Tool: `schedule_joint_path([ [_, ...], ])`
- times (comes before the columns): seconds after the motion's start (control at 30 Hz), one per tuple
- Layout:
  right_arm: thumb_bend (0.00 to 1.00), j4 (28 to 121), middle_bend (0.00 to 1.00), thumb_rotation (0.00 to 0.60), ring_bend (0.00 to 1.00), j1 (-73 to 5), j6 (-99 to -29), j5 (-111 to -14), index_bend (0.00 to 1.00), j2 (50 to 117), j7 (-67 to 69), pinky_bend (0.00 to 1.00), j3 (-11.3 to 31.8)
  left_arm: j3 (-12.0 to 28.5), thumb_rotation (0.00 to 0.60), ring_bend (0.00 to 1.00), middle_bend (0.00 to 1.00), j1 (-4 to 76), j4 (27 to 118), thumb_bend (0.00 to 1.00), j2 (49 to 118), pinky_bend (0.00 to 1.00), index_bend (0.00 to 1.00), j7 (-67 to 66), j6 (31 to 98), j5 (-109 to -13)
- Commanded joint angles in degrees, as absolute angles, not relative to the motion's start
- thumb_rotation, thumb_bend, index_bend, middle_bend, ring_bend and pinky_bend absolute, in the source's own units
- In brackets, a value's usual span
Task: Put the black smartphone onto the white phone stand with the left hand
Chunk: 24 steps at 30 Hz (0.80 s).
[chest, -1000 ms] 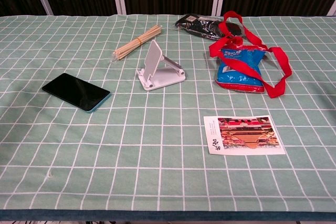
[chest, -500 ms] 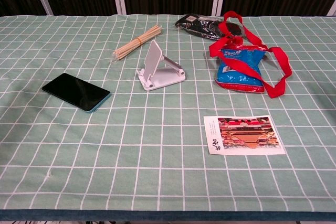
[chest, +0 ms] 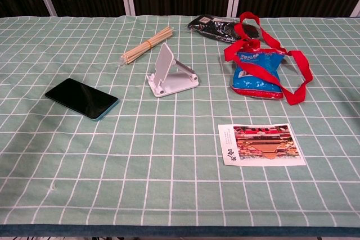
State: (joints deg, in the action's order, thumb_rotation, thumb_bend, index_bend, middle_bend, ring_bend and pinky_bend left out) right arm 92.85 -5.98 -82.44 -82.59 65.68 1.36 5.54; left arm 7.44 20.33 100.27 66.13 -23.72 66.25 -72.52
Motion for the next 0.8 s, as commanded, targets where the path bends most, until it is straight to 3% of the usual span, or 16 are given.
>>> schedule_joint_path([
  [0.03,0.1,93.0,0.0,0.6,0.0,-6.0,-82.3,-82.5,0.0,65.6,1.5,0.15,5.5,8.7,0.6,0.0,0.0,25.1,99.3,0.12,65.7,0.0,0.0,-28.2,60.3,-68.8],
  [0.4,0.1,93.4,0.0,0.6,0.0,-6.2,-81.4,-81.9,0.0,65.2,2.7,0.15,5.6,8.6,0.6,0.0,0.04,36.0,93.8,0.18,69.4,0.0,0.05,-36.2,47.5,-60.0],
  [0.8,0.1,94.0,0.0,0.6,0.0,-6.3,-80.6,-80.8,0.0,64.9,3.0,0.15,5.7,5.8,0.6,0.0,0.14,42.3,88.8,0.18,74.8,0.0,0.14,-40.4,44.0,-53.6],
])
